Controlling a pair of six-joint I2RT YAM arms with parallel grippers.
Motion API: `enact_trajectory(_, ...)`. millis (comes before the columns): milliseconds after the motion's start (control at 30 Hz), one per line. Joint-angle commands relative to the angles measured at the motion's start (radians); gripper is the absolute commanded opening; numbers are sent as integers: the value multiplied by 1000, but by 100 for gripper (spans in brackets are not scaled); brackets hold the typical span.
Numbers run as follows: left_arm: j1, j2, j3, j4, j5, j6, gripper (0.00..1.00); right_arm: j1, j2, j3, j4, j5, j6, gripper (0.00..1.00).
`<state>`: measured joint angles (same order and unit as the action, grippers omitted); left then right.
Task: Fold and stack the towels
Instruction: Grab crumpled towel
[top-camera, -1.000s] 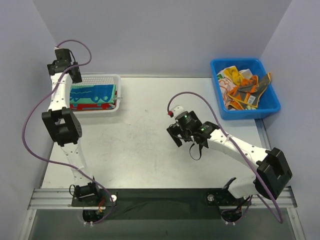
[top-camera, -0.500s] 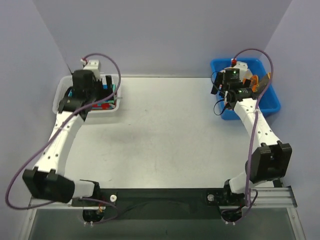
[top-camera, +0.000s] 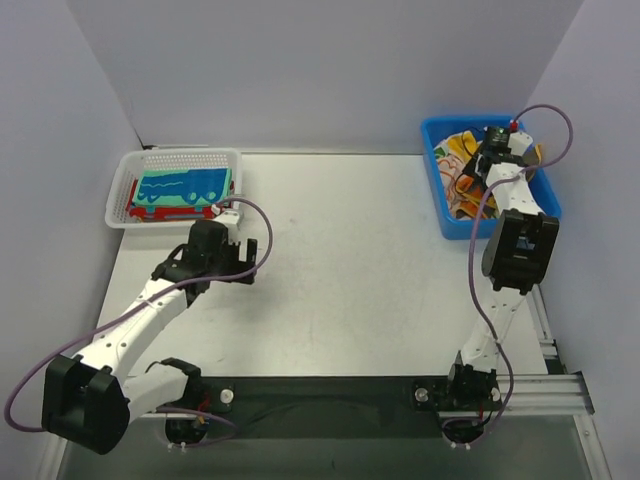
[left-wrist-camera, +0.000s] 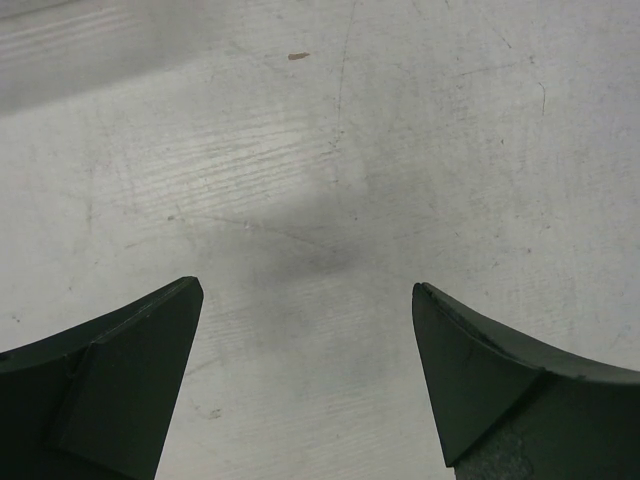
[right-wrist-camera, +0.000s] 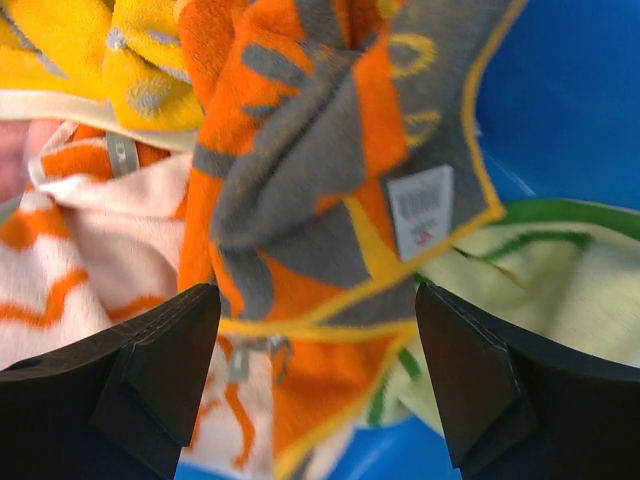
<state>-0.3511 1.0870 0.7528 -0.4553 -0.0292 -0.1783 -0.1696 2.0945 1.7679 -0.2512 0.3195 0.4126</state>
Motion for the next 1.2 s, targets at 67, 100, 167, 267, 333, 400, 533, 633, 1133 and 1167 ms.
enact_trajectory(67,-19,56,48,93,-25,28,97,-7,157,177,72,-77,-1,79)
enact_trajectory(100,-19,65,49,95,-18,26,97,-8,177,217,73,-88,-9,78)
enact_trajectory(167,-19,91,51,96,-3,26,97,-8,219,241,76,-91,-21,75)
enact_trajectory(267,-20,117,59,92,-1,28,98,-14,226,232,79,-65,-12,51)
enact_trajectory(333,-20,122,62,92,-5,30,97,-18,196,190,90,-51,-15,35)
enact_trajectory(400,-20,123,62,93,-3,30,97,-16,161,153,108,-30,-40,17)
enact_trajectory(533,-20,119,62,92,5,28,98,-13,23,81,135,6,-81,12)
enact_trajectory(633,-20,113,65,87,9,25,98,-5,-68,54,145,36,-132,12)
enact_trajectory(1133,-22,54,57,84,20,17,97,38,-222,-114,161,-137,-157,25)
enact_trajectory(1167,-22,54,57,86,21,17,98,38,-214,-129,162,-158,-149,28)
